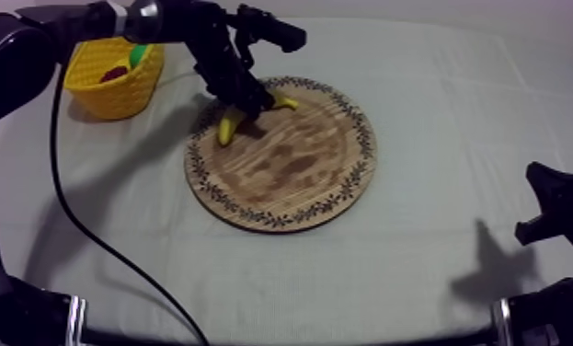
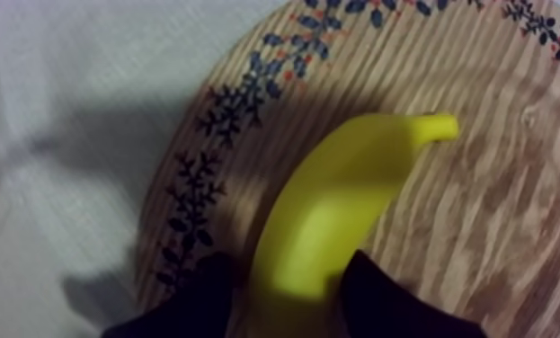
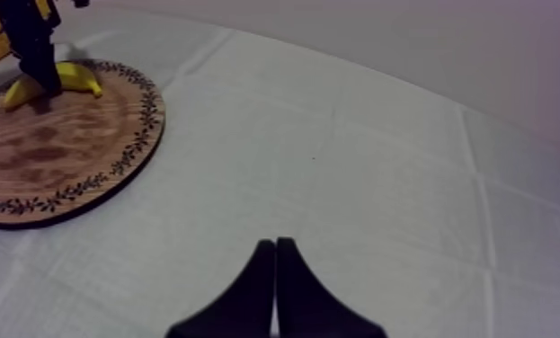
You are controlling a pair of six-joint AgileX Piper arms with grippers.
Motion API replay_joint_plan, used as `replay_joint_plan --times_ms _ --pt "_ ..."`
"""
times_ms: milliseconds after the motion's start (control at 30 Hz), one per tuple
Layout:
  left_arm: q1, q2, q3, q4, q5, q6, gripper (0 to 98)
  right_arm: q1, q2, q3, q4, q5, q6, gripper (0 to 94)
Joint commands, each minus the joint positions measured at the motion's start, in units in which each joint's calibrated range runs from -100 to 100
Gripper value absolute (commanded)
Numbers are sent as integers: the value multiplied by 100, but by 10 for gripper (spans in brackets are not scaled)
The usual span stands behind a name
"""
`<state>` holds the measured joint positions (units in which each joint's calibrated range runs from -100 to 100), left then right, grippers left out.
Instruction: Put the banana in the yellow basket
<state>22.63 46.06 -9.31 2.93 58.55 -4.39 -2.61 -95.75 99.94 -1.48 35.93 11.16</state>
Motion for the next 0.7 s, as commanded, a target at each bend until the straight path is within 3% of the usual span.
replay_joint_plan --times_ms 0,200,667 --pt "4 -6 -4 2 0 3 350 0 0 -5 -1 3 0 3" --pt "18 -93 84 3 -2 14 211 0 0 -5 -1 3 0 3" --pt "199 -1258 962 -62 -148 307 193 0 0 -5 -1 3 0 3"
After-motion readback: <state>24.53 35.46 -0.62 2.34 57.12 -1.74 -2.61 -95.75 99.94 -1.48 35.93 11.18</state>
